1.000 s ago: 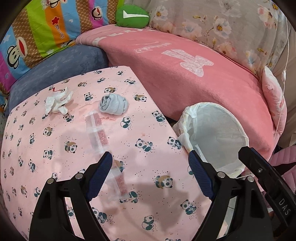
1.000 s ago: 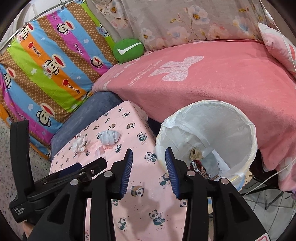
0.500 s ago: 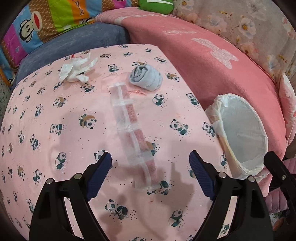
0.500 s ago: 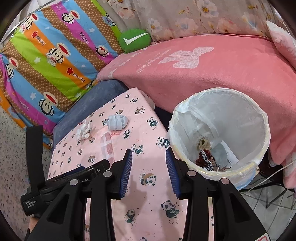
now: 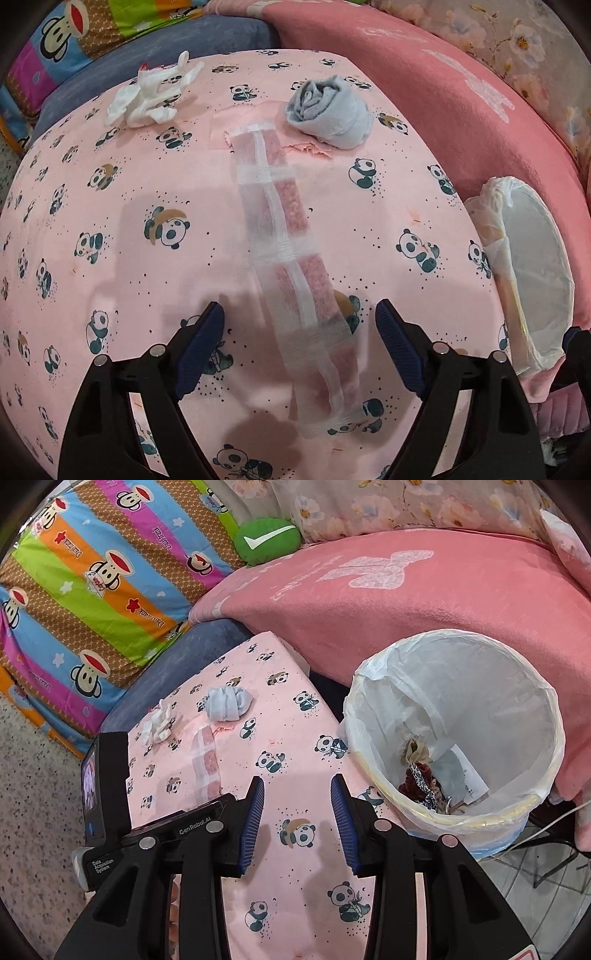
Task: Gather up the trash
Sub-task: 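Move the left tool back and grasp the clear pink pill strip, then grasp the grey rolled sock with the right tool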
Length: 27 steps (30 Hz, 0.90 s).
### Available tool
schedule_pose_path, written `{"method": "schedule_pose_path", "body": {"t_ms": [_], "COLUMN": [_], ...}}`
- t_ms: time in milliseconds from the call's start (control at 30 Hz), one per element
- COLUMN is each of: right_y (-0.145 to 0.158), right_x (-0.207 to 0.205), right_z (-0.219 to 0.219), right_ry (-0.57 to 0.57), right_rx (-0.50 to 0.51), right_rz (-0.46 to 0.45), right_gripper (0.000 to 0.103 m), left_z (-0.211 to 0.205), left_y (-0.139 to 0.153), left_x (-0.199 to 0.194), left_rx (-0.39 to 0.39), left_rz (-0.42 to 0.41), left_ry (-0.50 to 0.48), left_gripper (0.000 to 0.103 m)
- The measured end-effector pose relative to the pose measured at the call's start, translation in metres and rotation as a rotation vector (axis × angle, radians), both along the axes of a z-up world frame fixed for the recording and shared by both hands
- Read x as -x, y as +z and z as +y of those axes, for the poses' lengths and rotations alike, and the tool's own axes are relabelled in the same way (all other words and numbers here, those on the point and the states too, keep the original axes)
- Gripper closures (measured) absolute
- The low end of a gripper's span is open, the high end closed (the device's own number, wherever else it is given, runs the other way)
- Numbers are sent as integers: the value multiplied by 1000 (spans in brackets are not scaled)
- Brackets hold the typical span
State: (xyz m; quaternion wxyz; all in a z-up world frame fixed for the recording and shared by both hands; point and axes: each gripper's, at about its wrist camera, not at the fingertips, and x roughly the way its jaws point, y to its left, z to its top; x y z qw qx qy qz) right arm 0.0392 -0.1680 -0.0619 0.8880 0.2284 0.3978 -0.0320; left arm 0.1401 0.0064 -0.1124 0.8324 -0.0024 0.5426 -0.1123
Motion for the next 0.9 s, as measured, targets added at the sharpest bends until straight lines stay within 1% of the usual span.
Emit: {"method": "schedule_pose_path", "body": {"t_ms": [33, 100, 133, 167, 200, 267, 400, 567, 733, 867, 900], "right_y": [-1, -3, -4, -5, -6, -7, -5, -2, 0, 4, 4], "right_x": [-2, -5, -6, -9, -9, -12, -17, -29, -59, -81, -94], "right_z": [1, 3, 3, 6, 6, 9, 19, 32, 50, 63, 68], "right_ry": [1, 5, 6, 10, 12, 19, 41, 72, 99, 115, 122], "right_rx": [0, 0, 0, -1, 0, 2, 12, -1, -15, 2, 8], "right_rz": [3, 9, 11, 14, 15, 18, 19, 12, 11, 13, 19], "right_gripper": [64, 64, 64, 64, 64, 64, 64, 64, 64, 64, 64], "left_z": [-1, -3, -2, -1, 2, 7, 23, 50, 75, 94, 98], "left_y": [1, 2, 3, 4, 5, 7, 21, 49, 73, 83, 83], "left_x": [-1, -1, 0, -1, -1, -1, 6, 10, 4, -7, -11], "left_rx": [-13, -38, -42, -36, -21, 5, 46, 94, 109, 111, 113], "left_rz": [-10, -32, -39, -40, -34, -29, -62, -121, -180, -208, -211], "left_ry": [-8, -24, -32, -37, -44, -43, -27, 2, 27, 51, 56], "left_gripper": [36, 56, 62, 76, 84, 88, 89, 89, 89, 89, 89]}}
